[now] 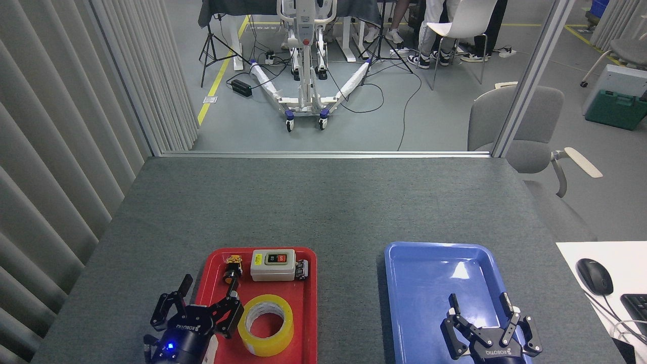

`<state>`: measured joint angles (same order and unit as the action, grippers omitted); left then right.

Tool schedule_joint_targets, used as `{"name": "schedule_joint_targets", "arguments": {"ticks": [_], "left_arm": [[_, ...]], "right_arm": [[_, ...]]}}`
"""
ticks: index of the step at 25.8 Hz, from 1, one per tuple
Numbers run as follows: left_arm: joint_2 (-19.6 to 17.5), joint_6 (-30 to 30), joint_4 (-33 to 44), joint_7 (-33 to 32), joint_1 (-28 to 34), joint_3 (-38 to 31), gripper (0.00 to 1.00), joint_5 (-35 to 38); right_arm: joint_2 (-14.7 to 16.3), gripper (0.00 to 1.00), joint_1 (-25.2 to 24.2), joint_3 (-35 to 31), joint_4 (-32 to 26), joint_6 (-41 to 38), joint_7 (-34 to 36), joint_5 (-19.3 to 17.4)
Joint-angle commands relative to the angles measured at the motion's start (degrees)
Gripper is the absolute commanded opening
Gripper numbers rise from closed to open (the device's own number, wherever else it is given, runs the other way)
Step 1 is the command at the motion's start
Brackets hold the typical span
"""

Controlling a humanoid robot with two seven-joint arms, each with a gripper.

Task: Place and move tape with both arms
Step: 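Move the left gripper toward the yellow tape roll in the red tray, then lower the left gripper onto the yellow tape roll and grasp its rim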

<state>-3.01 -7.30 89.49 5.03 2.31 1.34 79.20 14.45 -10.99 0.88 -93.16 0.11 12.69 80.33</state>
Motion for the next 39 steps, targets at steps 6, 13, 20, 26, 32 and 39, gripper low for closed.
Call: {"name": "schedule_joint_targets", "arguments": {"ticks": [6,13,20,26,32,39], "left_arm": [[-2.17,0.62,0.42,-0.02,-0.11,0.42,1.0,-5.55],[-6.57,0.27,5.87,-21.38,-4.5,1.47,1.0,-10.82],[-5.42,0.71,3.06,-76.66,-17.07,1.39,1.0,-10.82],[-0.33,0.62,-2.39,-81.23,-21.73,1.47,1.0,-10.03],[-0.5,0.8,-14.08,-82.02,-27.79,3.23,1.0,-9.94],[-0.85,0.62,-19.18,-81.94,-28.85,3.32,0.86,-9.5]], "right_arm": [[-0.04,1.0,0.09,0.09,0.0,-0.02,-0.03,0.0],[-0.21,1.0,0.09,0.09,0.0,-0.02,-0.03,0.0],[-0.39,1.0,0.09,0.09,0.0,-0.02,-0.03,0.09],[-0.47,1.0,0.09,0.09,0.0,-0.02,-0.03,0.09],[-0.39,1.0,0.09,0.09,0.09,-0.02,-0.12,0.09],[-0.21,1.0,0.09,0.17,0.09,-0.02,-0.03,0.09]]}}
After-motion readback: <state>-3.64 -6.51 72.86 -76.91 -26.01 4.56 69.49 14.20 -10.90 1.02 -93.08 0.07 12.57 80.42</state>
